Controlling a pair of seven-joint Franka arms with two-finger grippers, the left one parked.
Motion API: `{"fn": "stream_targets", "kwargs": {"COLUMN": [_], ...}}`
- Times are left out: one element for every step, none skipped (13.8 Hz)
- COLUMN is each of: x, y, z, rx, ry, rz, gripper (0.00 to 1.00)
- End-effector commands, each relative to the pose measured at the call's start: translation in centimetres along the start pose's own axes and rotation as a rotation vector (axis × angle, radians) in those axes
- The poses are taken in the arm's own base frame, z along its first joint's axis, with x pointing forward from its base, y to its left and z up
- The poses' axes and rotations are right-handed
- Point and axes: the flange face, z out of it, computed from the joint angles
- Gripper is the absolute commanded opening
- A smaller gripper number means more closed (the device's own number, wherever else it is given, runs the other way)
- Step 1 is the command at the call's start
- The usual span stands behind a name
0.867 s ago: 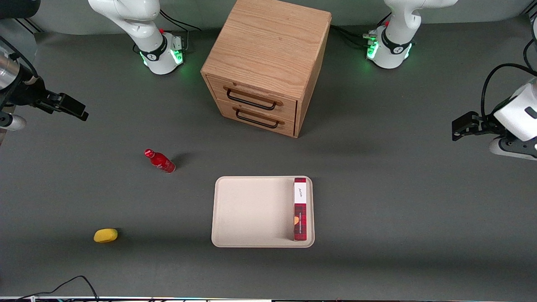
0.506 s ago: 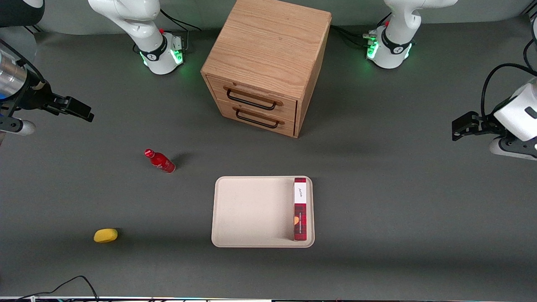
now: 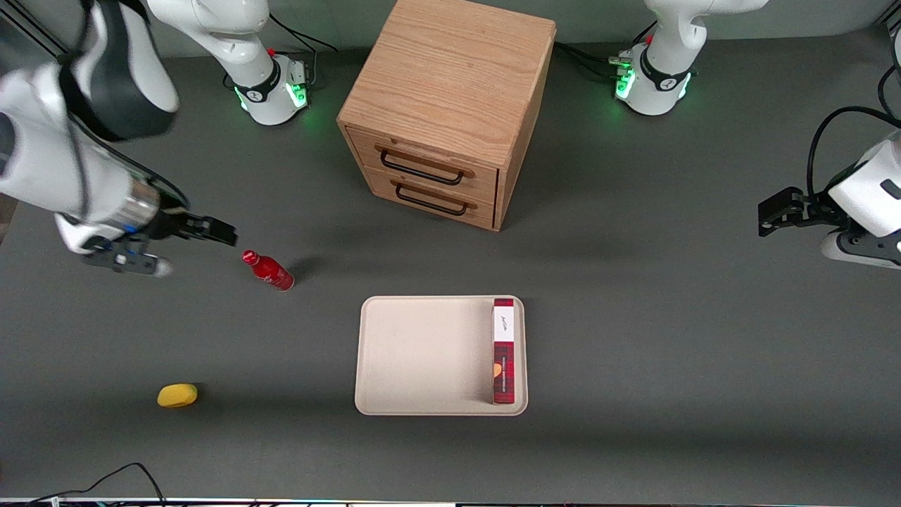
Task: Place coke bottle on tray
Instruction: 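Move the open right gripper down to the red Coca-Cola bottle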
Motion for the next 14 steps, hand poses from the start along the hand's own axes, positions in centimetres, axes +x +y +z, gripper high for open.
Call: {"fn": "stream_targets", "kwargs": {"x": [0.1, 0.2, 0.2, 0.3, 0.4, 0.5, 0.5, 0.3, 0.3, 0.2, 0.0, 0.0, -0.1, -0.1], "y": [0.7, 0.9, 0.9, 1.1, 1.3, 1.3, 1.2, 1.0, 1.0, 1.0, 1.0, 1.0, 1.1, 1.0], "z": [4.3, 5.8, 7.3, 8.9, 10.1, 11.1, 11.6, 11.8, 11.8, 12.1, 12.4, 12.4, 12.5, 12.5], "rx": [-0.009, -0.02, -0.028, -0.042, -0.046, -0.045, -0.043, -0.044, -0.044, -0.046, -0.048, -0.048, -0.05, -0.05], "ry": [0.028, 0.036, 0.047, 0.058, 0.071, 0.073, 0.07, 0.067, 0.067, 0.063, 0.057, 0.057, 0.056, 0.056], "rz": [0.02, 0.03, 0.03, 0.03, 0.04, 0.054, 0.064, 0.059, 0.059, 0.058, 0.058, 0.056, 0.055, 0.051], "gripper": [1.0, 1.0, 1.0, 1.0, 1.0, 1.0, 1.0, 0.98, 0.75, 0.4, 0.11, 0.0, 0.0, 0.0]}}
